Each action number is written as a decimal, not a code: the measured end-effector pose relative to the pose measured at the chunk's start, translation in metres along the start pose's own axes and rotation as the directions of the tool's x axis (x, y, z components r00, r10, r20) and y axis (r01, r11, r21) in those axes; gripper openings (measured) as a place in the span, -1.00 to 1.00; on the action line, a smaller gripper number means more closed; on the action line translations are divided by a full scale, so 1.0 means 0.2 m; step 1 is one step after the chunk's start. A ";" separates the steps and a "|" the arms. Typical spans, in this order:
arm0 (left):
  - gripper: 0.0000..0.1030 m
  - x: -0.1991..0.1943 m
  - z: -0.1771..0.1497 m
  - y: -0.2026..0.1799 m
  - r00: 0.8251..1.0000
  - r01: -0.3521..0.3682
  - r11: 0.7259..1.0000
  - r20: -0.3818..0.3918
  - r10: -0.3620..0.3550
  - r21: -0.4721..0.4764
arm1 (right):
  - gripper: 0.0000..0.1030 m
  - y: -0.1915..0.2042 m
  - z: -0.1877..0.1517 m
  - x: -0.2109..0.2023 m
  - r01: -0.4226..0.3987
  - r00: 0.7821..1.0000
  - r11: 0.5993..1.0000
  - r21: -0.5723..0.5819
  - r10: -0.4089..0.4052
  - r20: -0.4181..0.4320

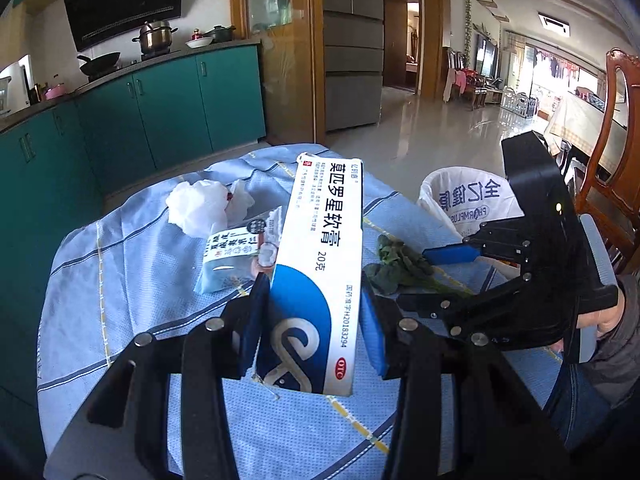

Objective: Collect trash
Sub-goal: 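Carry the green vegetable and ointment box over the wastebasket with both tools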

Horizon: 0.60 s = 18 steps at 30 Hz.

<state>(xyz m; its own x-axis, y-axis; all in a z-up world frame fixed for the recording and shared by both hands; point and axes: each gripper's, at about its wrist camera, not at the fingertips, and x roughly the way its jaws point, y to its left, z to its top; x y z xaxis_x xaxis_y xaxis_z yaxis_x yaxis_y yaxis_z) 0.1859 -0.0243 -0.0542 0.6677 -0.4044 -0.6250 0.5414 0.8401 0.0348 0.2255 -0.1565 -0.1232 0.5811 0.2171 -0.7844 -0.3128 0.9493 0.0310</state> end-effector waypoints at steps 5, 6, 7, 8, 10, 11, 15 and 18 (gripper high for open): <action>-0.14 -0.02 0.00 0.04 1.000 -0.008 1.000 0.013 0.008 -0.021 | 0.02 0.01 0.01 0.01 -0.011 1.000 1.000 0.005 0.011 0.009; -0.14 -0.02 0.01 0.04 1.000 -0.010 1.000 0.016 0.010 -0.023 | -0.02 0.02 0.01 0.01 -0.014 1.000 1.000 0.003 0.014 0.010; -0.14 -0.02 0.01 0.04 1.000 -0.014 1.000 0.017 0.014 -0.026 | -0.13 0.02 0.01 0.00 -0.015 1.000 1.000 0.001 0.015 0.011; -0.14 -0.02 0.01 0.04 1.000 -0.017 0.999 0.016 0.017 -0.028 | -0.28 0.03 0.01 0.00 -0.016 1.000 1.000 -0.002 0.016 0.014; -0.14 -0.02 0.00 0.05 1.000 -0.022 0.999 0.017 0.022 -0.032 | -0.54 0.03 0.02 0.00 -0.022 1.000 1.000 -0.005 0.022 0.014; -0.14 -0.01 0.00 0.05 1.000 -0.023 0.999 0.017 0.024 -0.034 | -0.59 0.04 0.01 -0.01 -0.024 1.000 1.000 -0.006 0.024 0.015; -0.14 0.00 0.01 0.05 0.999 -0.032 0.999 0.018 0.033 -0.043 | -0.64 0.06 0.00 -0.07 -0.027 0.999 0.999 -0.021 0.027 0.044; -0.14 0.00 0.01 0.06 0.999 -0.038 0.998 0.019 0.039 -0.050 | -0.64 0.06 0.00 -0.14 -0.036 0.995 0.999 -0.025 0.038 0.094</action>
<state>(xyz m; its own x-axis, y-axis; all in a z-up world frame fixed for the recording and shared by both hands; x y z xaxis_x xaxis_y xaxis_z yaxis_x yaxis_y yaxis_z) 0.1932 -0.0140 -0.0529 0.6977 -0.3784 -0.6082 0.4895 0.8718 0.0191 0.2061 -0.1519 -0.1012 0.6365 0.2737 -0.7211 -0.3522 0.9349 0.0439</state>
